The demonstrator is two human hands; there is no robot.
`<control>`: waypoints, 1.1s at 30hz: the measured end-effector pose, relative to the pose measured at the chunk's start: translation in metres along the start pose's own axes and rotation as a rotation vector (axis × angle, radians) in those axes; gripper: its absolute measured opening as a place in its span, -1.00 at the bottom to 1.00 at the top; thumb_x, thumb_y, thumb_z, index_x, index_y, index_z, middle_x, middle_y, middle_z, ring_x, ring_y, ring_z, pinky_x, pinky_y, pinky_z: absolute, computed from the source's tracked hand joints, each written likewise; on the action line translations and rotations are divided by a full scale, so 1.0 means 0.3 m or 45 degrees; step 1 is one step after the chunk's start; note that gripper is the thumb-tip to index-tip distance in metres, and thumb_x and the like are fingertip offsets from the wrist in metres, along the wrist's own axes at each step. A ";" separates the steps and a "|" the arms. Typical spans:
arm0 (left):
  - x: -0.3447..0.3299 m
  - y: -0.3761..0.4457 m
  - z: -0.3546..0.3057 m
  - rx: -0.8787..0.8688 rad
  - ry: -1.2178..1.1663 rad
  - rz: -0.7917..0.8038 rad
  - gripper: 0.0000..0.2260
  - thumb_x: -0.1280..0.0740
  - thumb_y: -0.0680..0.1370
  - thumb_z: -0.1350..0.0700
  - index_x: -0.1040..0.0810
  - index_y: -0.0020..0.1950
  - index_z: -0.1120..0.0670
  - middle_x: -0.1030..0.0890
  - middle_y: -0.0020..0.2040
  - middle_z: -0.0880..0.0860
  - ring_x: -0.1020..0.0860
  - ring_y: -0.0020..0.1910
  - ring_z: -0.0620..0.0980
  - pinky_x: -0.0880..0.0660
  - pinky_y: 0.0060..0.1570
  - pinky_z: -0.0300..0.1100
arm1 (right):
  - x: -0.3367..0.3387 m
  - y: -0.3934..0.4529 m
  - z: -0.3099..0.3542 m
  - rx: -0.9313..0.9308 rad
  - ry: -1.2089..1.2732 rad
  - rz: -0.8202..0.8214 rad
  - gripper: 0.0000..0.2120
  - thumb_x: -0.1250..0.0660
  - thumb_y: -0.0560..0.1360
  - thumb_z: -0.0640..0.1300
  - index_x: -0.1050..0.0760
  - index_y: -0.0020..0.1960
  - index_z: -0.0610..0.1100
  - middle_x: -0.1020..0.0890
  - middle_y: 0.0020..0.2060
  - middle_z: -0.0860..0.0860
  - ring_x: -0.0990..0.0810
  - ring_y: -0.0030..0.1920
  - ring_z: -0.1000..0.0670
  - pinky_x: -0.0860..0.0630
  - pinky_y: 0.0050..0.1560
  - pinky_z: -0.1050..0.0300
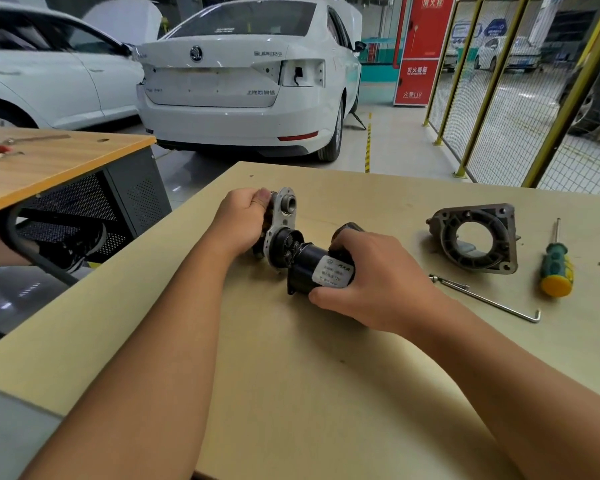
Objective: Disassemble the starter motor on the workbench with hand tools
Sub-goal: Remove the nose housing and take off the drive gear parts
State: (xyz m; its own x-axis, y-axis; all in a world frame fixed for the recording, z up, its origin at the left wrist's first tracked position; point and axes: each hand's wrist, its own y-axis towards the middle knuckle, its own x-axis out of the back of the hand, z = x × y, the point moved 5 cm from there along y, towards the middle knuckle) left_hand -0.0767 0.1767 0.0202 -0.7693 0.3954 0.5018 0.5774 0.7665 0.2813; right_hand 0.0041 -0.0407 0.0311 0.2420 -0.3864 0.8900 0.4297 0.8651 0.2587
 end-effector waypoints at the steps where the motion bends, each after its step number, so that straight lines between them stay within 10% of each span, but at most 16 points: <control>1: -0.005 -0.005 -0.012 -0.029 0.017 -0.011 -0.55 -0.14 0.76 -0.03 -0.49 -0.09 0.31 -0.48 -0.26 0.11 -0.41 -0.24 0.05 -0.35 -0.17 -0.05 | 0.005 -0.002 0.002 -0.001 -0.009 -0.022 -0.57 -0.40 0.33 0.30 -0.47 0.00 0.00 -0.54 -0.18 0.07 -0.53 -0.19 0.00 -0.55 -0.17 -0.03; 7: 0.005 -0.049 -0.115 -0.298 0.214 -0.151 -0.71 -0.14 0.75 -0.01 -0.60 0.09 0.10 -0.62 -0.13 0.08 -0.63 -0.13 0.24 -0.63 -0.17 0.21 | 0.015 -0.008 0.008 0.026 -0.103 -0.093 -0.34 -0.28 0.37 0.45 -0.41 0.33 0.08 -0.57 0.10 0.11 -0.50 0.11 -0.03 -0.49 0.13 -0.10; 15: 0.056 -0.101 -0.239 -0.536 -0.146 -0.390 -0.75 -0.13 0.75 -0.02 -0.55 0.01 -0.01 -0.55 -0.26 -0.14 -0.49 -0.31 -0.25 -0.43 -0.29 -0.24 | 0.072 0.078 0.015 0.009 0.559 -0.268 -0.11 -0.45 0.27 0.43 -0.31 0.49 0.11 -0.60 0.07 0.18 -0.58 0.04 0.19 -0.54 0.02 0.21; 28: -0.018 -0.110 -0.284 -0.313 -0.515 -0.308 -0.63 -0.15 0.68 -0.14 -0.55 -0.27 -0.12 -0.56 -0.33 -0.17 -0.50 -0.27 -0.09 -0.47 -0.20 -0.05 | 0.144 0.105 0.052 0.253 0.445 -0.520 -0.48 -0.58 0.18 0.16 -0.58 0.03 -0.07 -0.56 -0.25 0.26 -0.54 -0.16 0.20 -0.42 -0.14 0.45; 33: -0.045 -0.112 -0.302 -0.233 -0.694 -0.107 -0.71 -0.18 0.73 -0.04 -0.68 -0.03 -0.11 -0.72 -0.16 -0.08 -0.65 -0.20 -0.12 -0.56 -0.27 -0.16 | 0.188 0.066 0.018 0.175 0.594 -0.564 -0.54 -0.61 0.10 0.13 -0.61 -0.09 -0.03 -0.64 -0.27 0.17 -0.62 -0.19 0.18 -0.55 -0.16 0.22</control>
State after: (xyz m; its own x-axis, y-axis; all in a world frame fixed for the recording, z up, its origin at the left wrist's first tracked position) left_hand -0.0610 0.0999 0.0780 -0.8164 0.5775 -0.0082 0.5088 0.7259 0.4629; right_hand 0.0217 -0.0435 0.0885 0.4328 -0.7869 0.4399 0.4681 0.6132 0.6363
